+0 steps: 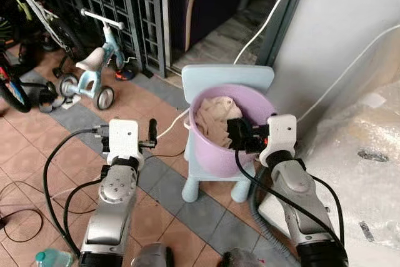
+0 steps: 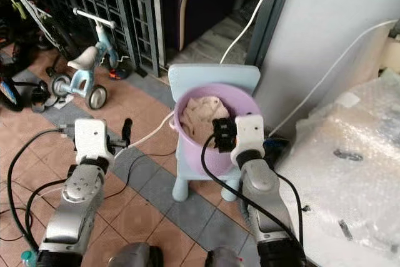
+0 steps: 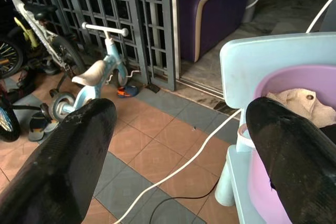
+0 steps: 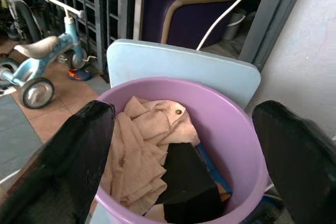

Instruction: Clothes washing

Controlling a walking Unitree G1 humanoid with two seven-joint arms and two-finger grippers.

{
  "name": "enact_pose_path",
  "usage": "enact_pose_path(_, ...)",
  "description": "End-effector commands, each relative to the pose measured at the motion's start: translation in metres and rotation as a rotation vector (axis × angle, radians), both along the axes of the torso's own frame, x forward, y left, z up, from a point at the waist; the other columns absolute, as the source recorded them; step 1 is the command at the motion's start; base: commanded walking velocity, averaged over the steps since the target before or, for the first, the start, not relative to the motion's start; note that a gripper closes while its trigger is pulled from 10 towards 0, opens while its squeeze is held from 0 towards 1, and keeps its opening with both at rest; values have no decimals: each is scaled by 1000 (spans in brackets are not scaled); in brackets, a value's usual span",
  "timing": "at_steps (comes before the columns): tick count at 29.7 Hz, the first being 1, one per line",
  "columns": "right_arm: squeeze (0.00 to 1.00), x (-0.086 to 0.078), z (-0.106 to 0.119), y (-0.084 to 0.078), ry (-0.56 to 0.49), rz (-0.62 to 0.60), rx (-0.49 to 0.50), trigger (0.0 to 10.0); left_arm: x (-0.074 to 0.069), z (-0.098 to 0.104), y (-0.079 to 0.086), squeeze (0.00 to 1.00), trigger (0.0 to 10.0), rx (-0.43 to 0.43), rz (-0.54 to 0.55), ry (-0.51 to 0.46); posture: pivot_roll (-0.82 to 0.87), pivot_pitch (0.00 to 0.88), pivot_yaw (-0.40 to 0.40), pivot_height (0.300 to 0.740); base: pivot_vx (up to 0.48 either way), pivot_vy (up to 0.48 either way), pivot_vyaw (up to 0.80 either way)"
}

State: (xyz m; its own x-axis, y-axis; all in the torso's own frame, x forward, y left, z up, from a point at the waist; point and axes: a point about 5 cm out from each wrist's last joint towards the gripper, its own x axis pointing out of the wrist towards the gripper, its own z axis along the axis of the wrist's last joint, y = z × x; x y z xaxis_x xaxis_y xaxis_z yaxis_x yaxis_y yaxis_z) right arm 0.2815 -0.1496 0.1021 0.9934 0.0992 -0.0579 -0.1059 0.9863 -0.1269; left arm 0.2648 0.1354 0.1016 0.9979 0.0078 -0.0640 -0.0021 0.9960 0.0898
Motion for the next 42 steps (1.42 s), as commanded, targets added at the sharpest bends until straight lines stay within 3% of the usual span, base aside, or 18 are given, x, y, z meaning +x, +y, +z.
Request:
enact_pose_path(1, 0, 0, -4, -6, 6, -45, -15, 10000, 0, 2, -5, 0, 10000, 0, -25, -9, 11, 14, -21, 740, 0, 0, 0)
enact_pose_path(3, 0, 1, -5, -3, 26, -38, 33, 10000, 0, 2, -5, 0, 10000, -15, -36, -12, 11, 12, -22, 740, 0, 0, 0)
enact_pose_path(7, 0, 2, -6, -2, 52, -50, 20, 10000, 0, 4, -6, 0, 10000, -21, -47, -19, 14, 10, -24, 740, 0, 0, 0)
enact_pose_path(10, 0, 2, -4, 3, 48, 28, -1, 10000, 0, 4, -7, 0, 10000, -26, -47, -17, 17, 10, -26, 740, 257, 0, 0)
enact_pose_path(13, 0, 4, -5, 1, 54, 15, 42, 10000, -1, 2, -6, 0, 10000, -26, -47, -10, 17, 11, -26, 740, 361, 0, 0)
enact_pose_path(42, 0, 17, -1, 14, 53, 102, 7, 10000, -1, -2, -5, 0, 10000, -28, -40, 14, 17, 13, -31, 740, 405, 0, 0)
